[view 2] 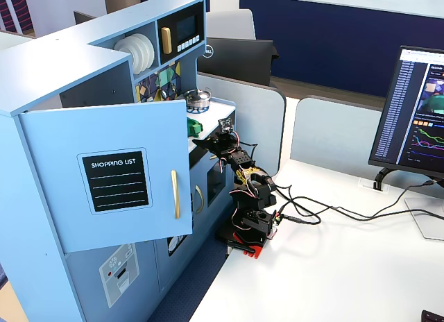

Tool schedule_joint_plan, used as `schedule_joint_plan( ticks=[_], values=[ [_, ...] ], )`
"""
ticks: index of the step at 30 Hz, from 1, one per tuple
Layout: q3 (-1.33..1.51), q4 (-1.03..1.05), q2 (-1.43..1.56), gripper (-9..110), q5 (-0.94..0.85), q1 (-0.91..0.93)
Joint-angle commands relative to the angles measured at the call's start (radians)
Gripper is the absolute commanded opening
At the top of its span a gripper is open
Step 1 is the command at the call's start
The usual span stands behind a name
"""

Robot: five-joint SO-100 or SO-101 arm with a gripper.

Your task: Pick up the lid from the counter and put it on the green recipient

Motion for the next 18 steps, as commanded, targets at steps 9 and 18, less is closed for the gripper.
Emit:
schedule_joint_plan(
  ticks=[9,18],
  values=[
    [-0.137,-0.115,-0.192,45,-0.018,0.0],
    [-0.279,-0.137,-0.362,44,-0.025,-0.028]
  ],
)
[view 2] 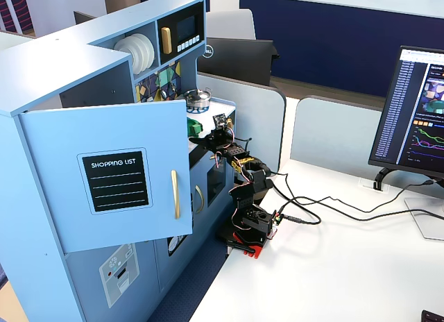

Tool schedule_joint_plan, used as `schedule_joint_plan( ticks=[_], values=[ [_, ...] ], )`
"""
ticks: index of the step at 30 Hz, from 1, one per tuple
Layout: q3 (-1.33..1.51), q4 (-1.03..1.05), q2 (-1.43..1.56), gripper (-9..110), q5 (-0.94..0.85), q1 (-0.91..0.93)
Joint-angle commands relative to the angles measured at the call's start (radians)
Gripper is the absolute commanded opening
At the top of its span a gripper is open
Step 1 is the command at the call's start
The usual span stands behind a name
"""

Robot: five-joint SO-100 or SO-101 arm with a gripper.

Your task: Pick up the lid from the counter and put it on the green recipient

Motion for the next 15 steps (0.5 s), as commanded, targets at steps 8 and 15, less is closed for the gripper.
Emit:
schedule_joint_plan(
  ticks=[8,15],
  values=[
    [-0.255,-0.074,-0.201,42,-0.012,-0.046],
    [-0.388,-0.081,-0.344,40,-0.005,-0.061]
  ],
)
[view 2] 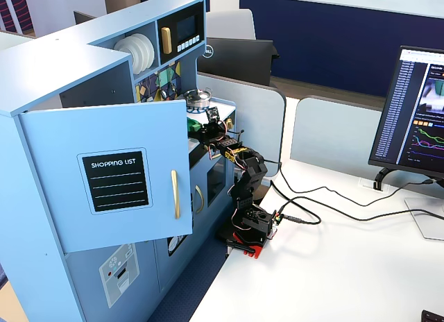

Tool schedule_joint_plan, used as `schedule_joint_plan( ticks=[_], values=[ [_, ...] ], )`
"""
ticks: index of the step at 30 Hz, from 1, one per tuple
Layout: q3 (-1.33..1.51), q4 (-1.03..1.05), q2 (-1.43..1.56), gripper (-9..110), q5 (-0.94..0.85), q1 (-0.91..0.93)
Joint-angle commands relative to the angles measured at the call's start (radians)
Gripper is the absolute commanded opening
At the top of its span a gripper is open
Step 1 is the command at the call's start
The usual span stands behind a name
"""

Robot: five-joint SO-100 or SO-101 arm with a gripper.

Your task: Pick up the lid from the counter and put it on the green recipient

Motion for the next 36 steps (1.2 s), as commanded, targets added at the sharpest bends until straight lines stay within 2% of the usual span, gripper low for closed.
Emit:
schedule_joint_plan(
  ticks=[1,4,6,7,9,10,18,31,36],
  values=[
    [-0.14,-0.04,-0.052,40,0.002,-0.014],
    [-0.166,-0.035,-0.086,35,0.006,-0.02],
    [-0.158,-0.035,-0.094,27,0.009,-0.029],
    [-0.155,-0.029,-0.097,22,0.008,-0.034],
    [-0.147,-0.017,-0.104,1,-0.017,-0.041],
    [-0.143,-0.023,-0.104,0,-0.003,-0.044],
    [-0.192,-0.069,-0.074,0,0.018,-0.051],
    [-0.466,0.255,0.104,0,0.034,-0.141],
    [-0.529,0.295,0.133,0,0.008,-0.212]
  ],
)
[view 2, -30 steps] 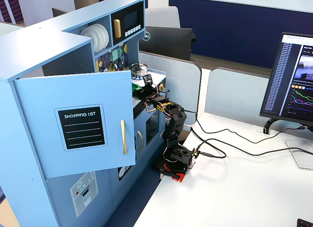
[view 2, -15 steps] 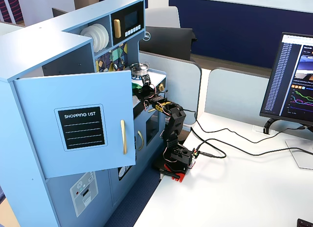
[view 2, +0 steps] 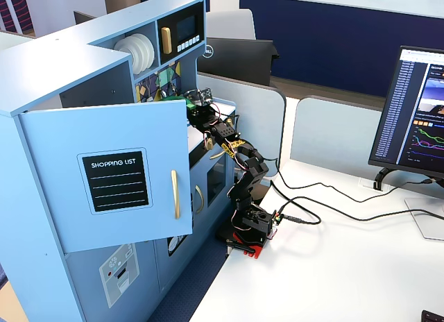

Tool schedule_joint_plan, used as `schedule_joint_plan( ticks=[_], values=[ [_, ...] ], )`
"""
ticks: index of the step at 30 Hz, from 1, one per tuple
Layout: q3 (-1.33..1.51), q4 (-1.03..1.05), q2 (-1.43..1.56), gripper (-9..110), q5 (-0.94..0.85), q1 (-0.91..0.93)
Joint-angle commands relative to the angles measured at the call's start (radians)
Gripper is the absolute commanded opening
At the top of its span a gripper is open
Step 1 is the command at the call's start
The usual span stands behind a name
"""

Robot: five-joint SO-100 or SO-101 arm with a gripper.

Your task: Pick up the lid from the counter and put it on the green recipient

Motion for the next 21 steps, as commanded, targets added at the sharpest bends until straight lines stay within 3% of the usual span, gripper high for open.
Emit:
schedule_joint_plan(
  ticks=[1,21],
  values=[
    [-0.141,0.032,0.086,0,-0.012,-0.064],
    [-0.219,0.179,0.118,0,-0.02,-0.307]
  ],
)
